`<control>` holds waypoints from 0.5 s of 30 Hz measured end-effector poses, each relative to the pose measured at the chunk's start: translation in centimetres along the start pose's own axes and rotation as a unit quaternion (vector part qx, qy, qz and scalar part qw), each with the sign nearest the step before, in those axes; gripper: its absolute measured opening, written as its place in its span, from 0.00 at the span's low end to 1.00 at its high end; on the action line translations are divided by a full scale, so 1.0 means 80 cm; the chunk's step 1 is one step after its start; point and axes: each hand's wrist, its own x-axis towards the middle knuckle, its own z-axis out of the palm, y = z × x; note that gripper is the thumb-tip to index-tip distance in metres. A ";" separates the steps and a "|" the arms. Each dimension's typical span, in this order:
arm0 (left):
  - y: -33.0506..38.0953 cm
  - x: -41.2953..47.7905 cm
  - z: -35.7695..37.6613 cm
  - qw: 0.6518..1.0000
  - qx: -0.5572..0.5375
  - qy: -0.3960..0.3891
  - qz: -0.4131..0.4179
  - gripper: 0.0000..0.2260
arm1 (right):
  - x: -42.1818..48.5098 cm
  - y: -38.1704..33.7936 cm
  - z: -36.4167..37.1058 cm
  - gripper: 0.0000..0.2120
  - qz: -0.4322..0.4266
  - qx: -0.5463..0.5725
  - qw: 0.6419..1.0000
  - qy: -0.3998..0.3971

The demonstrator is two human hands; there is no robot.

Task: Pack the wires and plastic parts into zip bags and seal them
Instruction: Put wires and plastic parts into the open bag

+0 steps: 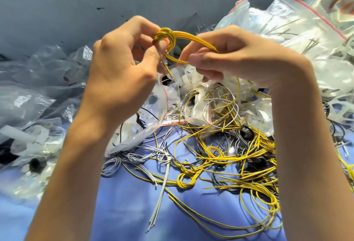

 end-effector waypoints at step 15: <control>-0.030 0.011 -0.032 0.986 0.098 -0.131 -0.041 0.07 | 0.003 0.003 -0.011 0.07 -0.048 0.045 0.985 0.161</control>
